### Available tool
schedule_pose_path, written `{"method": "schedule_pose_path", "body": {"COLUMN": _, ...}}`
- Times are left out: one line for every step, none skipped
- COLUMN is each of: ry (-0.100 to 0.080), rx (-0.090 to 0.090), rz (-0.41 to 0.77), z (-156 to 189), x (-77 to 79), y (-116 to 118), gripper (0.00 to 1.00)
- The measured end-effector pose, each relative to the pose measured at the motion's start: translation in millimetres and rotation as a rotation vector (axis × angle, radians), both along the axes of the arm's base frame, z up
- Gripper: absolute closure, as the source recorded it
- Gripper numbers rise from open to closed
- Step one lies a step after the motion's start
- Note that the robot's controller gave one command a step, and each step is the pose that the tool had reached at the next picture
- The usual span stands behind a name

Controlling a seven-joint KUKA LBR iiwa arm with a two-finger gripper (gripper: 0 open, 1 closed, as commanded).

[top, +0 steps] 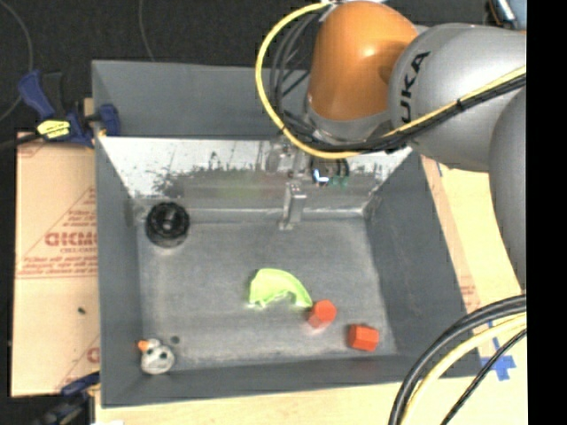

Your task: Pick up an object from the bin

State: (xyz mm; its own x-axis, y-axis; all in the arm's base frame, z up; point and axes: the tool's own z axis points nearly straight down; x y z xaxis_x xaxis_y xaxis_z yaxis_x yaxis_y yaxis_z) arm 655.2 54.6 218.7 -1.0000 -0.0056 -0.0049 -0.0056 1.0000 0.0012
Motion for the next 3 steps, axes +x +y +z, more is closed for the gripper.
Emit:
{"method": "schedule_pose_path", "body": {"ry": 0.002, "rx": 0.0, "rz": -0.152, "z": -57, "x": -34.3, "y": -1, "gripper": 0.0}}
{"method": "schedule_pose_path", "body": {"ry": -0.005, "rx": 0.0, "rz": -0.092, "z": -62, "x": -39.8, "y": -23, "gripper": 0.0}}
{"method": "schedule_pose_path", "body": {"ry": -0.003, "rx": -0.001, "rz": 0.14, "z": -100, "x": -63.0, "y": -29, "gripper": 0.0}}
